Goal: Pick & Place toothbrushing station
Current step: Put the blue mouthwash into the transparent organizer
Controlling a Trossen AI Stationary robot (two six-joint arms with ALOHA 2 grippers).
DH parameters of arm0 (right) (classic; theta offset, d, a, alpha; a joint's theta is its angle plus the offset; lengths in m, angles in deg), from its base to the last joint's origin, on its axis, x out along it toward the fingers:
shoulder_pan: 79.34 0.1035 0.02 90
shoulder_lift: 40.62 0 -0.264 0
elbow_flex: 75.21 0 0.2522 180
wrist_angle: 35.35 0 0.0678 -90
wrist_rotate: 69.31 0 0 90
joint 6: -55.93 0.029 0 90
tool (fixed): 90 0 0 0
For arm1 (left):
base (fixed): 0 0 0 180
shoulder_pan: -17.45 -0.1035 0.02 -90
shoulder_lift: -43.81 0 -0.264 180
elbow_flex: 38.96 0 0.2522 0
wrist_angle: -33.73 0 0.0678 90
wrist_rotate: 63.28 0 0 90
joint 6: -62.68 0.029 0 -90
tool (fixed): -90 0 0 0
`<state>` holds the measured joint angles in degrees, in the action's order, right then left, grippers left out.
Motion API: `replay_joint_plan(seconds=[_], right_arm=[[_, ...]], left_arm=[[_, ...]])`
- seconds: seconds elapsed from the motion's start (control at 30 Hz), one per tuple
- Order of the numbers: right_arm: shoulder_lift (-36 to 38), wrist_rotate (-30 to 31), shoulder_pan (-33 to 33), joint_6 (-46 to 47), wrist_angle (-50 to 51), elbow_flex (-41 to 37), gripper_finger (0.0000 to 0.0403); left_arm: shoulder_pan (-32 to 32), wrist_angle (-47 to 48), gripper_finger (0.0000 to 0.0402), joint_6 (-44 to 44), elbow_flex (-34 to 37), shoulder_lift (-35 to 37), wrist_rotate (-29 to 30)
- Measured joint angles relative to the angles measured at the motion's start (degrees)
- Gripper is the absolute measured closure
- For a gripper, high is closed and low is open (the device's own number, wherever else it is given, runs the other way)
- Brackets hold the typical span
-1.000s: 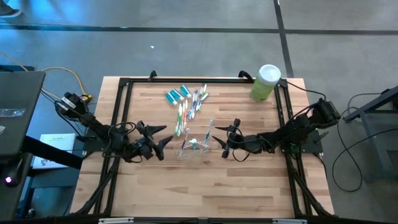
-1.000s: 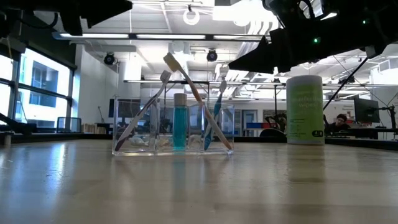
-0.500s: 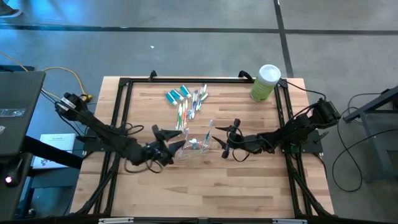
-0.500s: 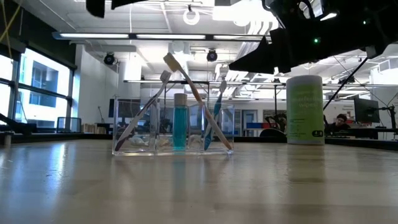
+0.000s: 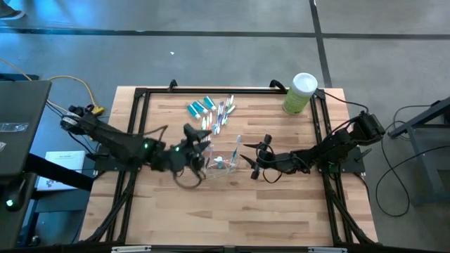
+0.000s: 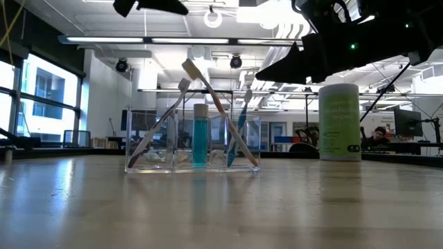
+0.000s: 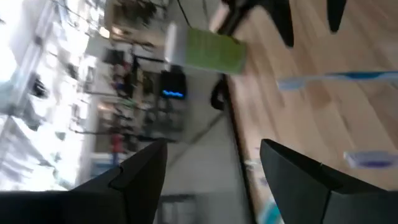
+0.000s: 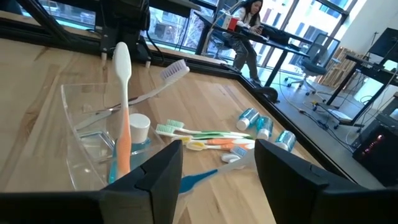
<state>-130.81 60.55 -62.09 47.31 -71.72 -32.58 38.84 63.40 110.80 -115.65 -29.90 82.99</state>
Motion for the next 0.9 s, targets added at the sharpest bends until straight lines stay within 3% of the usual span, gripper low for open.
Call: replay_joint_plan(seconds=[0.1, 0.2, 0.27, 0.33, 0.67, 0.9], right_arm=[[0.0, 0.0, 0.0, 0.0, 0.0, 0.0, 0.021], [0.0, 0.0, 0.0, 0.0, 0.0, 0.0, 0.021], [0.0, 0.0, 0.0, 0.0, 0.1, 0.0, 0.021], [0.0, 0.0, 0.0, 0.2, 0.2, 0.0, 0.021], [0.0, 0.0, 0.0, 1.4, 0.2, 0.0, 0.021], [0.0, 0.0, 0.0, 0.9, 0.2, 0.0, 0.021]], left_arm=[[-5.8, 10.7, 0.015, -12.0, -2.2, 1.8, -9.4], [-14.1, 25.1, 0.015, -23.3, -4.7, 3.8, -26.0], [-20.2, 30.9, 0.015, -27.4, -5.3, 4.8, -36.4], [-26.0, 34.4, 0.015, -27.4, -5.3, 5.1, -43.0], [-44.7, 36.5, 0.015, -16.9, -5.3, -1.0, -58.0], [-51.2, 36.3, 0.015, -17.1, -5.3, -10.5, -59.2]])
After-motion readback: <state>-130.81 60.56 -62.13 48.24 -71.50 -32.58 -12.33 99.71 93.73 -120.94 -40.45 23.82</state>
